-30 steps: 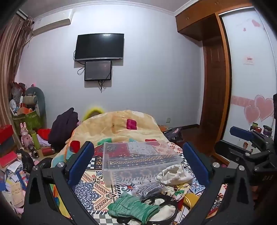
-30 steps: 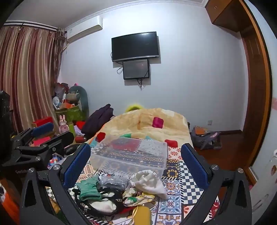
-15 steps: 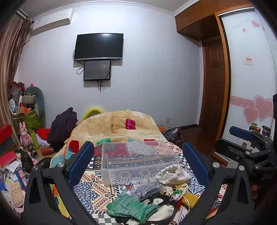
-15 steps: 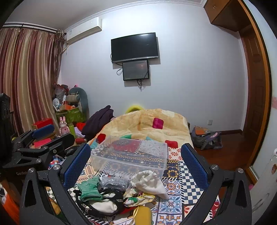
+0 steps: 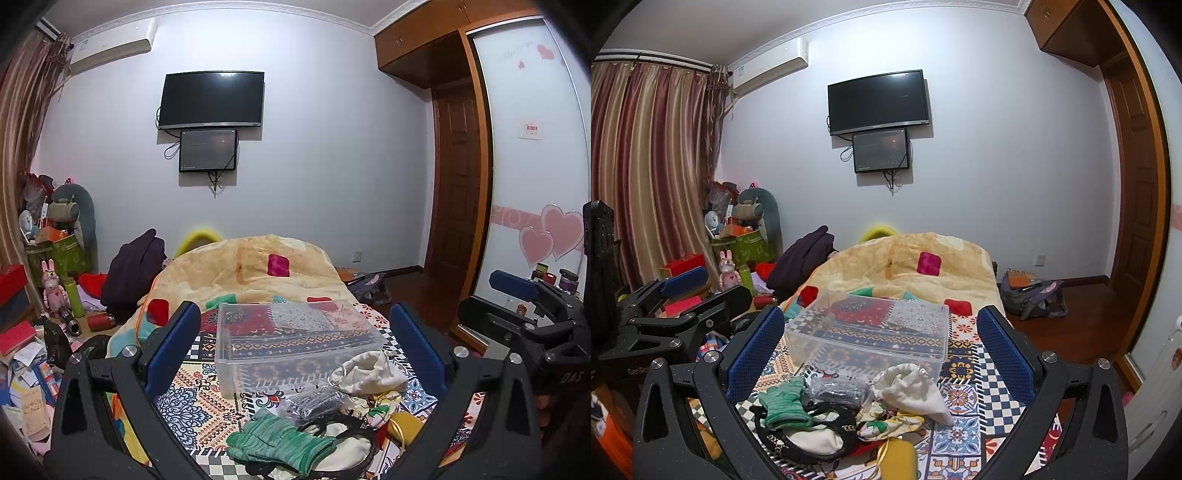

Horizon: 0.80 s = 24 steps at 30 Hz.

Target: Organize soft objects

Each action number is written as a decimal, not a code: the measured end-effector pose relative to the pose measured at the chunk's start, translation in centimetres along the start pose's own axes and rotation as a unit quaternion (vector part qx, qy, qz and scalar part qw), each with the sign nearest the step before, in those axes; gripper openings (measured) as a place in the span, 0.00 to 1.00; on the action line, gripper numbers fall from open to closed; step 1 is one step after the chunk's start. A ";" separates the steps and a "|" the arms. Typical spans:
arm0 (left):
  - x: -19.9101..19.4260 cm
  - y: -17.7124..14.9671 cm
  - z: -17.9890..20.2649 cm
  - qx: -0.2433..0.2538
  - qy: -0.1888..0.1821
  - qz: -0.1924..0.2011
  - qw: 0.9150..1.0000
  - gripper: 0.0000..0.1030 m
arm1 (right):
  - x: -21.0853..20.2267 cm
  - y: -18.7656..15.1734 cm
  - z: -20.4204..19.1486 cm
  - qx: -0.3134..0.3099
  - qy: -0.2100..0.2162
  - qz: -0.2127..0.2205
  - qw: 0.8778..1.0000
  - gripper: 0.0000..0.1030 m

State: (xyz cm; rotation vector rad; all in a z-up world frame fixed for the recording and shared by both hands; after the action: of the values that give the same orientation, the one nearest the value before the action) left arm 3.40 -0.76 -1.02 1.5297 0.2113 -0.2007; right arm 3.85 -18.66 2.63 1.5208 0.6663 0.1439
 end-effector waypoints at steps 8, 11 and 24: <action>-0.1 -0.1 0.1 0.000 0.001 0.002 1.000 1.00 | -0.2 0.1 -0.2 0.002 0.002 0.001 1.000 1.00; -0.1 -0.1 0.2 0.000 0.001 0.002 1.000 1.00 | -0.4 0.1 -0.2 0.002 0.003 0.002 1.000 1.00; 0.1 -0.1 0.2 -0.002 -0.001 -0.002 1.000 1.00 | -0.3 0.1 -0.1 0.004 0.004 0.001 1.000 1.00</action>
State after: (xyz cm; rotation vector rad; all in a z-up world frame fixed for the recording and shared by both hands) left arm 3.45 -1.00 -1.13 1.5247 0.2131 -0.2041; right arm 3.53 -18.69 2.86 1.5298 0.6726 0.1503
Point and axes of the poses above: each gripper's, at about its wrist camera, not at the fingertips, and x roughly the way its jaws point, z to its right, y to its top, the point moved 4 cm from there along x, roughly the way its jaws point, and after that the axes turned 1 degree about -z, right-handed, at the moved point
